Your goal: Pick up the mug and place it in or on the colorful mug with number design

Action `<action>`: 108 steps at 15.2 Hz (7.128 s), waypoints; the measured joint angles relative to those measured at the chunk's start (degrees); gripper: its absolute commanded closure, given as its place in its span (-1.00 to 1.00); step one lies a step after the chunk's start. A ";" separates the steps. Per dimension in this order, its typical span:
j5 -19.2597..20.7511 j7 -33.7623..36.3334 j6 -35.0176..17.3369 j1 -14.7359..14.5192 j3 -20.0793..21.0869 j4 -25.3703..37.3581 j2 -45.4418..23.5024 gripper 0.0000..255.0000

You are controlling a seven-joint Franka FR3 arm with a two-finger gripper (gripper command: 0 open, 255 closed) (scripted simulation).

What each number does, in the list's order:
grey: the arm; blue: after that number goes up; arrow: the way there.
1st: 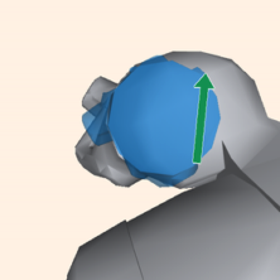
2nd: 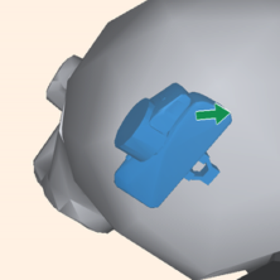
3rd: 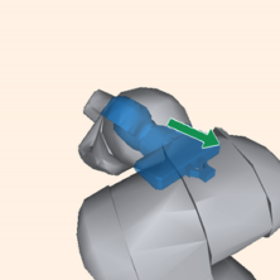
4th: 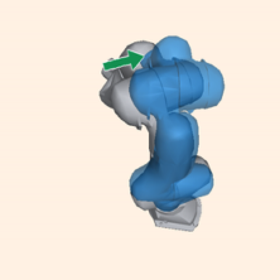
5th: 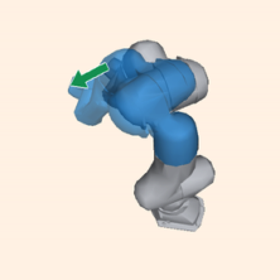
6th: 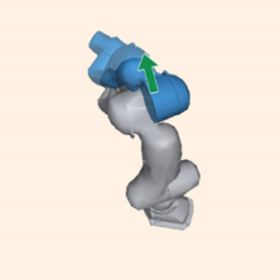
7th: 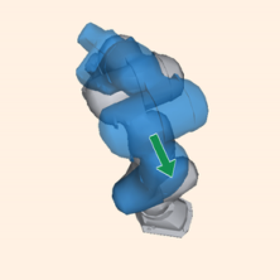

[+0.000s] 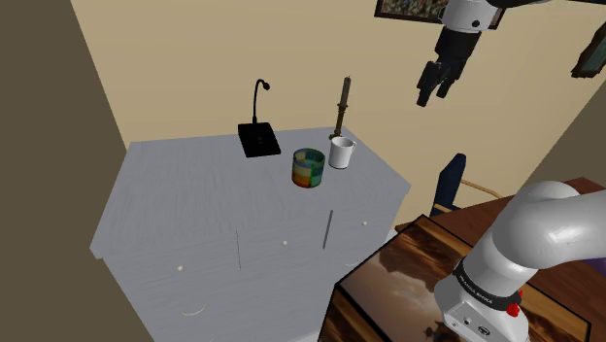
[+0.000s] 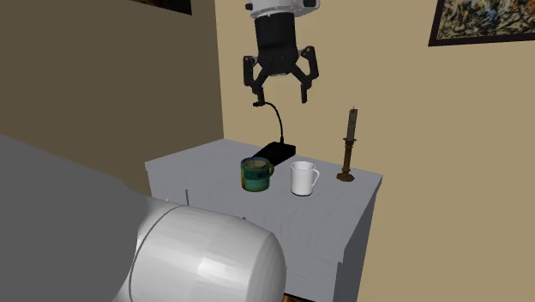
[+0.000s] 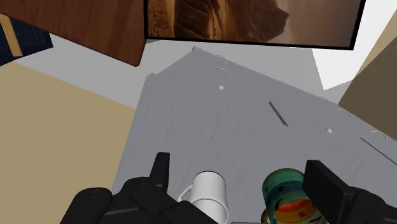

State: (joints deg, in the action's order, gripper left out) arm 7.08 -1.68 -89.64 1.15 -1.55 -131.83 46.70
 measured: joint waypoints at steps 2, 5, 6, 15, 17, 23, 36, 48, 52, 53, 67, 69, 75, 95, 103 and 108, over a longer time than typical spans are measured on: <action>0.00 0.09 -0.94 -0.02 -0.06 -0.25 -0.73 -1.00; -0.15 0.69 -5.66 -0.17 -0.12 -1.63 -4.14 -1.00; -0.32 1.08 -7.05 -0.29 0.04 -1.80 -5.39 -1.00; -0.84 3.18 -22.41 -0.86 0.21 -1.78 -20.81 -1.00; -0.94 3.51 -25.49 -0.95 0.23 -0.01 -25.67 -1.00; -1.19 4.42 -33.60 -1.17 0.35 4.37 -38.11 -1.00; -1.20 5.30 -43.39 -1.19 0.38 9.02 -52.57 -1.00; -1.16 5.36 -43.96 -1.18 0.36 8.76 -52.86 1.00; -1.16 5.36 -43.95 -1.18 0.36 8.76 -52.85 1.00; -1.15 5.36 -43.96 -1.18 0.36 8.76 -52.86 1.00; -1.75 4.44 -34.61 -1.26 0.48 13.66 -48.35 1.00; -1.84 4.22 -32.93 -1.23 0.46 14.66 -47.66 1.00; -2.04 3.97 -28.56 -1.33 0.56 17.71 -46.35 1.00; -1.75 13.48 -15.14 -6.47 6.03 30.19 -46.28 1.00; -1.23 19.05 -15.52 -9.14 8.68 30.81 -47.83 1.00; -1.08 19.37 -19.15 -9.09 8.63 27.45 -48.12 1.00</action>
State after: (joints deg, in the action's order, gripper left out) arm 6.00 17.69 -108.79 -7.94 7.08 -104.38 -1.42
